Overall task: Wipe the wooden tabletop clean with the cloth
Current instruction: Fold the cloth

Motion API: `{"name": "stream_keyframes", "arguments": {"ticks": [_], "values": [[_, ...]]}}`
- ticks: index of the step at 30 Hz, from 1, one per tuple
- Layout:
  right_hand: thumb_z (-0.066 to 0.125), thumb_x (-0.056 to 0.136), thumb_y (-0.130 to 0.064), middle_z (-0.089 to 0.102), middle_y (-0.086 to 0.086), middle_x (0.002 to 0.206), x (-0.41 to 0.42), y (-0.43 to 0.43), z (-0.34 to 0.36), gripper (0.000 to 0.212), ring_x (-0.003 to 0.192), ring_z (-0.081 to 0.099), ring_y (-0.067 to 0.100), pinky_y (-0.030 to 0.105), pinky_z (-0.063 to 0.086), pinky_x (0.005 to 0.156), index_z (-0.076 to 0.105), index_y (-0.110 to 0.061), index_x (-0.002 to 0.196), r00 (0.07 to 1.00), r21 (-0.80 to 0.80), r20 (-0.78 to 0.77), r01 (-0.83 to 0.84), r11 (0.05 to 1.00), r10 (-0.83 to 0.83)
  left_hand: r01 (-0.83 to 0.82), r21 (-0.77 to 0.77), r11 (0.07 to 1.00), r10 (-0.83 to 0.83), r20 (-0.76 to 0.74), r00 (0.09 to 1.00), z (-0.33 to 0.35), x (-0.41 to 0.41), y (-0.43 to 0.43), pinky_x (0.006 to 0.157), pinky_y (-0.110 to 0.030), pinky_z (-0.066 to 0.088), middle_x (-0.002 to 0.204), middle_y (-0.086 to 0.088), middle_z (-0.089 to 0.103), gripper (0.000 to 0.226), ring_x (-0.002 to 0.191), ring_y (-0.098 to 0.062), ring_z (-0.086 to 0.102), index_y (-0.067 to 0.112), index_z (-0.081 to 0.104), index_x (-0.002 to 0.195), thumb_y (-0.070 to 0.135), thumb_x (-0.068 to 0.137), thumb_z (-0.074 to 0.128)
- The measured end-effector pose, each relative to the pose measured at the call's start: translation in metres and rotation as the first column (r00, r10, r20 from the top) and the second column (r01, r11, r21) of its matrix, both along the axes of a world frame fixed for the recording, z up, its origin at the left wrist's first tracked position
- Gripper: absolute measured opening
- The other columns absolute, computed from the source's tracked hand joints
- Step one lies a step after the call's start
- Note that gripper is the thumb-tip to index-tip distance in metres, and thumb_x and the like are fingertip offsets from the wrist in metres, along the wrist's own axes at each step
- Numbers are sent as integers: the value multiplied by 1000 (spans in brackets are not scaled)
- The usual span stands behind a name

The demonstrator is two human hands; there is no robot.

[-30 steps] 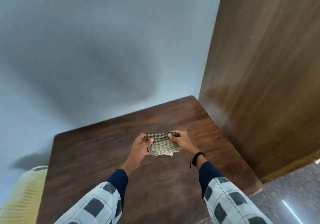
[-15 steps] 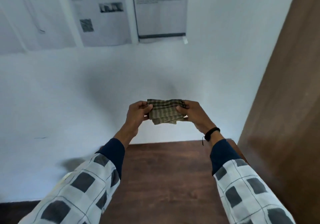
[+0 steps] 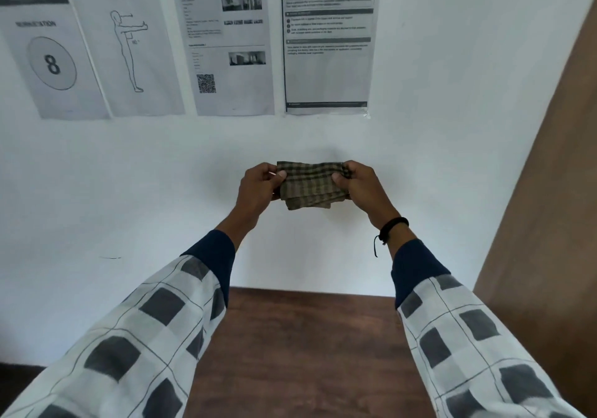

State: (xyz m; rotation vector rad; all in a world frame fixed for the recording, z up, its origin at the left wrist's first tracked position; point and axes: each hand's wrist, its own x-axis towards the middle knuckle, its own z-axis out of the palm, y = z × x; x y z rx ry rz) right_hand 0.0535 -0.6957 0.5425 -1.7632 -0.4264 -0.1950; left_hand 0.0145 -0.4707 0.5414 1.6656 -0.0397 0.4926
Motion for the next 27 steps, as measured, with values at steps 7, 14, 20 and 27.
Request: {"name": "stream_keyframes", "arguments": {"ticks": [7,14,20,27], "values": [[63,96,-18,73,10,103,-10,20,5,10,100,69,31,56,56,88,69,-14,103,998,-40,50,-34,999,36,-13,1,1000,13,8,1000,1,-13,25,67,-30,59,84,-10,72,5,78,-19,72,6,68,93,11,95,67],[64,96,-17,72,7,102,-28,59,4,7,99,69,29,51,58,85,70,-15,100,997,-5,67,-29,1000,29,3,21,1000,-3,18,1000,4,-30,65,66,-29,59,81,-9,71,7,74,-18,70,4,68,95,11,95,67],[64,97,-13,70,12,100,-46,123,-16,5,96,69,28,49,60,87,67,-10,96,987,-45,-130,-96,994,89,-4,46,999,9,-112,994,-20,-49,132,68,-31,59,85,-10,71,14,74,-19,69,1,68,101,14,95,68],[63,98,-14,73,6,104,-72,214,-74,18,90,69,17,25,56,66,67,-7,113,897,-21,-408,-194,981,169,-45,19,999,48,-351,935,-85,-81,224,70,-32,61,90,-10,71,15,71,-20,68,1,66,99,15,95,68]]}}
